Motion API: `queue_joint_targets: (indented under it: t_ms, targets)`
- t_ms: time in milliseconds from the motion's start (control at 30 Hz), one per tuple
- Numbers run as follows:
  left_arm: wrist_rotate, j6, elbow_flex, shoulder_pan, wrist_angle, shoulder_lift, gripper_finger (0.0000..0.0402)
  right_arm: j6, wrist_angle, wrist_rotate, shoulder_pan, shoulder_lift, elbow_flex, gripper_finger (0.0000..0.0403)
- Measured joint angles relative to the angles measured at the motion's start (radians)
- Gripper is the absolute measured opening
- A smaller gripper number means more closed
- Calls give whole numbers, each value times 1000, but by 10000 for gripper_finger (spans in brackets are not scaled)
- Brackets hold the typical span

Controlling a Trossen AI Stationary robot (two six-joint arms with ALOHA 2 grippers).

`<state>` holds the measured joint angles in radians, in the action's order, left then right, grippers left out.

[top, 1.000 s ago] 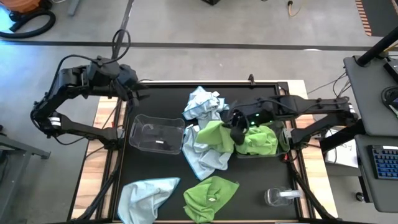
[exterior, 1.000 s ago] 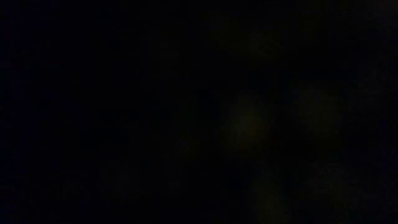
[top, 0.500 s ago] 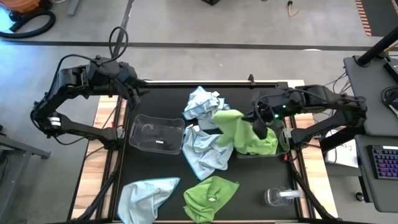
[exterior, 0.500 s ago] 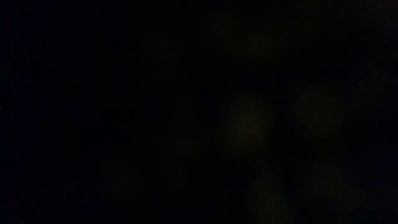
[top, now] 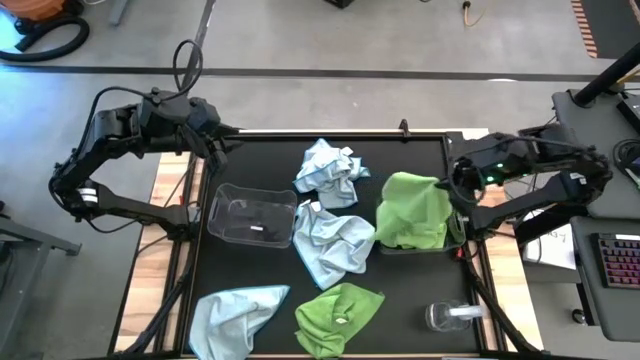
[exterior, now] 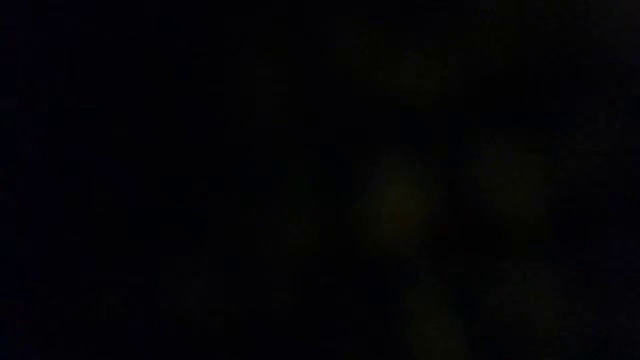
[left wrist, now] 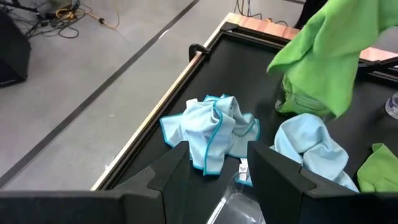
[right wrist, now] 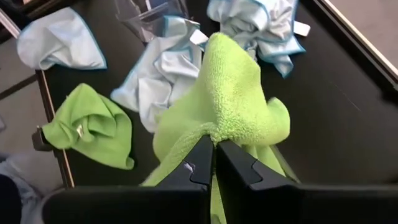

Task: Sort microfiber towel by color & place in baskets
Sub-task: Put the green towel into the right transparent bin

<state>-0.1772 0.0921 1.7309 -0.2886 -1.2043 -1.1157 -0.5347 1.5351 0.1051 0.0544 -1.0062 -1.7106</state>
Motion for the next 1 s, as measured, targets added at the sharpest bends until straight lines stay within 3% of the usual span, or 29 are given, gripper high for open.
queue_joint_targets:
  t_ms: [367, 1000]
  targets:
    - [0, 0, 0, 0, 5, -2, 146, -61, 36, -26, 0, 79, 51, 9]
    - [-1, -13, 0, 0, 8, -47, 146, -162, 33, -27, 0, 28, 472, 9]
